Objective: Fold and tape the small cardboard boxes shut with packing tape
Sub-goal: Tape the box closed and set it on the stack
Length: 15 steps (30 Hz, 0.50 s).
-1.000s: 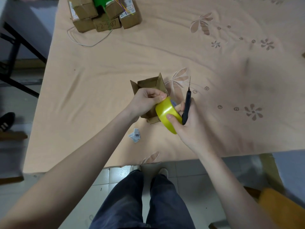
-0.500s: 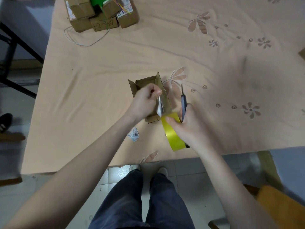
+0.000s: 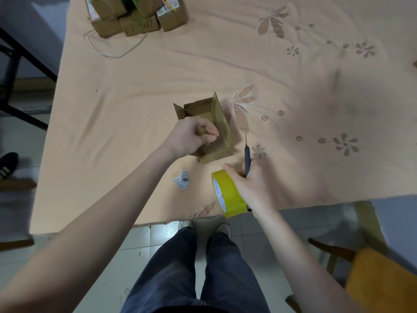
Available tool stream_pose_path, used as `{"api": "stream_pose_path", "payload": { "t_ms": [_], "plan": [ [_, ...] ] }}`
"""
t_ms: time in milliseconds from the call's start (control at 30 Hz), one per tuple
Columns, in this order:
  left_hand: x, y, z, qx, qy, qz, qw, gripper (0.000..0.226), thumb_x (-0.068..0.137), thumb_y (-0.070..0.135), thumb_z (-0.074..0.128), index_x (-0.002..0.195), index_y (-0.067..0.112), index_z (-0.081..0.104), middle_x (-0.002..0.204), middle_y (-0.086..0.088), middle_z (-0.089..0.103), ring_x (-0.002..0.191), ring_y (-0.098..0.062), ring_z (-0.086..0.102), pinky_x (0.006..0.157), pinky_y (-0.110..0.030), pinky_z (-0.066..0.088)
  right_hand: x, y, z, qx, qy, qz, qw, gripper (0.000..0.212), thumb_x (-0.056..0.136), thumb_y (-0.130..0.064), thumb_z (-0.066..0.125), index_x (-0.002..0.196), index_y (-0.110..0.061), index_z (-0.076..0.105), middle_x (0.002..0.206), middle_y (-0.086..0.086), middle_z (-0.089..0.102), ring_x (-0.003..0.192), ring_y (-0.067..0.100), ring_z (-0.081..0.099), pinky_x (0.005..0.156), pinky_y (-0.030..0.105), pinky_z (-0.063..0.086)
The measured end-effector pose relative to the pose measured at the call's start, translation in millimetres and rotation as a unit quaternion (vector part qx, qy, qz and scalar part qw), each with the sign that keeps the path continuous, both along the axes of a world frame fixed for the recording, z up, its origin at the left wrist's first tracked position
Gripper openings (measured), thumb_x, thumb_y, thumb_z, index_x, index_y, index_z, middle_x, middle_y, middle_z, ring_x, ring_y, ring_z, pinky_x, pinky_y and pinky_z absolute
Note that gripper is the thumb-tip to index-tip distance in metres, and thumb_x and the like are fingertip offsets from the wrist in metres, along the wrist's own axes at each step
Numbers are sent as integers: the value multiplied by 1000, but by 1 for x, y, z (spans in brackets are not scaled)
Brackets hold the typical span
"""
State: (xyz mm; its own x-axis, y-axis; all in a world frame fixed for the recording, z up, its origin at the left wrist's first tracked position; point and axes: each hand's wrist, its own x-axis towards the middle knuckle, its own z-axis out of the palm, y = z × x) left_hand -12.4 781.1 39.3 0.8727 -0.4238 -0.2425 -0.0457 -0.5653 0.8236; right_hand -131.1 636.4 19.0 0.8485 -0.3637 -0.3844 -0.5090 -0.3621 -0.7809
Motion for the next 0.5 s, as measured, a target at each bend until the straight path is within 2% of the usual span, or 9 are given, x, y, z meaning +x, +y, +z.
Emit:
{"api": "stream_pose_path", "payload": {
  "t_ms": [100,167,233,367,433,500],
  "plan": [
    [-2,-2,-11,10,-14,25,1000,14,82,1,68,95,7,70,76,4,62,55,5,53,62,-5,40,4,4,-4,-9,16,-2,1000,44,84,-37,69,67,-19,33,60,-6,33,52,9,37,47,17,32],
    [-2,-3,-19,9,-12,43,999,26,81,1,70,104,12,65,73,2,65,58,5,55,64,-5,42,5,6,-8,-10,22,-3,1000,41,84,-36,69,69,-20,34,64,-6,37,56,8,40,47,18,30],
    [-1,-2,-26,15,-8,65,998,35,79,3,72,105,18,54,68,7,65,59,5,55,64,-9,44,6,8,-12,-7,22,-8,1000,40,83,-34,70,70,-20,35,66,-5,38,57,8,41,47,15,33],
    [-1,-6,-40,70,-18,90,993,44,78,7,71,94,26,36,65,15,65,67,-8,60,70,-32,51,9,9,-18,4,24,-21,999,41,82,-31,71,68,-20,34,65,-4,38,56,10,41,49,9,36],
    [-2,-10,-46,94,-46,94,990,43,78,9,70,92,25,33,63,18,63,72,-12,59,77,-36,46,12,10,-19,-1,28,-22,999,41,83,-31,71,68,-20,34,65,-4,38,56,9,42,49,10,36],
    [-3,-11,-49,120,-69,99,985,42,78,13,70,91,23,32,65,18,64,82,-13,58,81,-32,31,14,10,-19,-5,36,-22,999,40,82,-32,71,70,-20,35,67,-4,40,60,10,44,48,16,34]
  ]
}}
